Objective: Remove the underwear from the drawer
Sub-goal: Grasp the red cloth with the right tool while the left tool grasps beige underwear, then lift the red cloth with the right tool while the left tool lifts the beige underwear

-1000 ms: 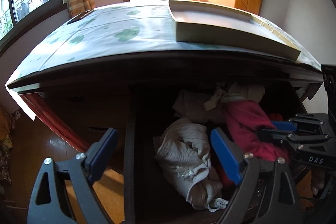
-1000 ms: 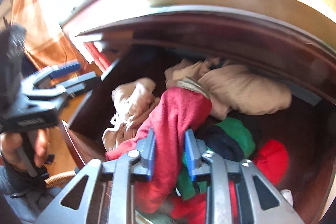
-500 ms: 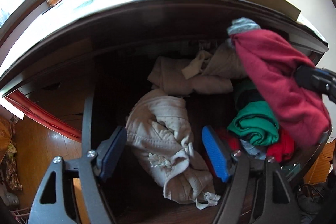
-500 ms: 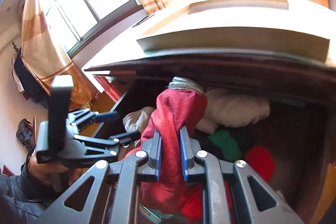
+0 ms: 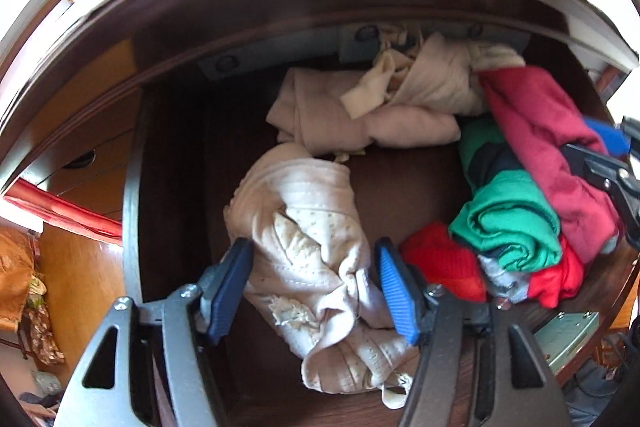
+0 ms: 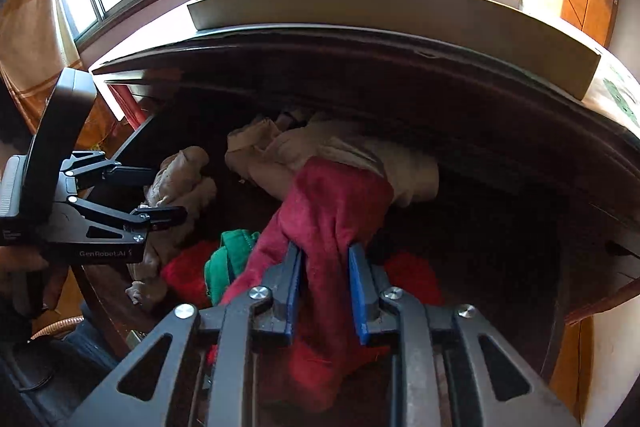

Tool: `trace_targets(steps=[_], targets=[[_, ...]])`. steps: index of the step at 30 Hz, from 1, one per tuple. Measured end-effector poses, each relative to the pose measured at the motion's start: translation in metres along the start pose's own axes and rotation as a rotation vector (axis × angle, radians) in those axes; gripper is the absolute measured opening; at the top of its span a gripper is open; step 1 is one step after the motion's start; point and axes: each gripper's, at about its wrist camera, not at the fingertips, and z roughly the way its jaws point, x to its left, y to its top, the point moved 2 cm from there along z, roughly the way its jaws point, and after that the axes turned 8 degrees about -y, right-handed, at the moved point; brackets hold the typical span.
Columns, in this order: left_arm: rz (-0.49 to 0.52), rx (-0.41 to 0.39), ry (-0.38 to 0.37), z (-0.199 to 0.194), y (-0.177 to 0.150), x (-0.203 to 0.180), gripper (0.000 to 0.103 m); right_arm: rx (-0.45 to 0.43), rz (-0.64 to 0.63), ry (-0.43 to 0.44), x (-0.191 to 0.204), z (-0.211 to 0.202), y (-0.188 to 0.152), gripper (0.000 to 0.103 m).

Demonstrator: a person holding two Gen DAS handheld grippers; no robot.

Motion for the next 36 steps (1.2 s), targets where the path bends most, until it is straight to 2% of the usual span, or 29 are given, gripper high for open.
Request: trace_targets(steps=[1,2,7,9,11,12,13,14,17,28,36], targets=[[0.004,0.005,0.004,0.001,-0.001,0.002,0.062,0.002,0.008,-0.005,-0.002,-0.002,0.0,0.051],[0.009,0.015,0.003,0.002,-0.002,0.002,0.062,0.003,0.017,-0.009,0.002,-0.001,0.002,0.059],[0.043,0.054,0.001,0.008,-0.001,-0.004,0.061,0.04,0.05,0.009,-0.004,0.01,0.0,0.059],[0.05,0.054,0.001,0.009,-0.001,-0.005,0.055,0.091,0.069,0.051,-0.005,0.024,-0.001,0.059],[0.053,0.041,-0.007,0.009,-0.004,-0.007,0.044,0.108,0.099,0.087,-0.009,0.029,-0.002,0.059],[0.052,0.035,-0.011,0.009,-0.008,-0.011,0.041,0.105,0.101,0.092,-0.01,0.028,-0.002,0.059],[0.053,0.029,-0.014,0.008,-0.01,-0.011,0.037,0.097,0.1,0.097,-0.009,0.027,-0.003,0.05],[0.057,0.025,-0.016,0.007,-0.012,-0.012,0.032,0.085,0.099,0.115,-0.007,0.026,-0.004,0.036],[0.055,0.008,-0.032,0.003,-0.017,-0.012,0.027,0.052,0.098,0.136,-0.008,0.02,-0.007,0.029],[0.012,-0.125,-0.096,-0.025,-0.042,0.002,0.022,-0.057,0.057,0.13,-0.001,0.001,-0.011,0.026],[0.011,-0.232,-0.1,-0.043,-0.066,0.008,0.022,-0.13,-0.003,0.098,0.005,-0.014,-0.015,0.026]])
